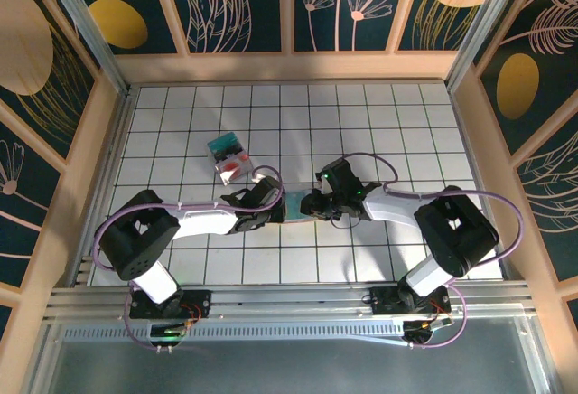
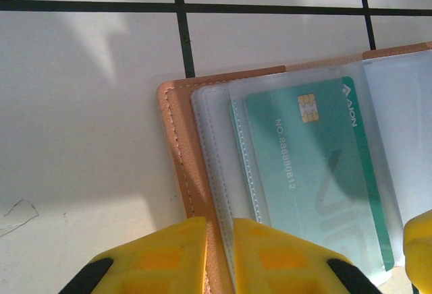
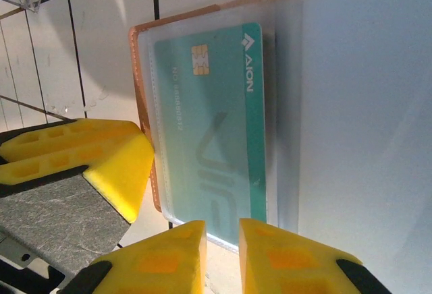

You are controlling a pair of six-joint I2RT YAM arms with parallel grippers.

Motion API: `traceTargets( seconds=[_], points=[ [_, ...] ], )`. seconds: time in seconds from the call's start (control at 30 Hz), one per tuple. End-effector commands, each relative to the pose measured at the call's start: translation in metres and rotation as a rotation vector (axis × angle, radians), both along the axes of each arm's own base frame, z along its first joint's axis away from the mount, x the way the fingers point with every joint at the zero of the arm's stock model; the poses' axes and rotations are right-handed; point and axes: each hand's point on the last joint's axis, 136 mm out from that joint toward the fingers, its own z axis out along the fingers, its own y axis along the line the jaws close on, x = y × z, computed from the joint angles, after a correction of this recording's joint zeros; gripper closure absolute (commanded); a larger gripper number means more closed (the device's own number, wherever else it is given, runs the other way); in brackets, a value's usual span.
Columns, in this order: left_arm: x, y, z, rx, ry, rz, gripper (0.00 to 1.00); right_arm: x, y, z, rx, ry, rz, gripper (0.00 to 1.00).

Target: Take the credit cards out of the card holder

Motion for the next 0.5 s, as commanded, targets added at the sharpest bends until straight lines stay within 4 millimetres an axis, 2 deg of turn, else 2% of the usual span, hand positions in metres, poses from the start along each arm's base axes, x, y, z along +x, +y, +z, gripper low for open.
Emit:
traceTargets(
  seconds=[0.0,0.47],
  points=[
    [0.0,0.002,-0.007,0.03,0.007,0.001,0.84,0.01,0.004,0.004,-0.005,-0.034,-0.012,0.8],
    [-0.002,0.002,-0.013,0.043,0.029,-0.005,0.86,0.013,-0.006,-0.011,-0.027,-0.018,-0.035,0.78]
  ],
)
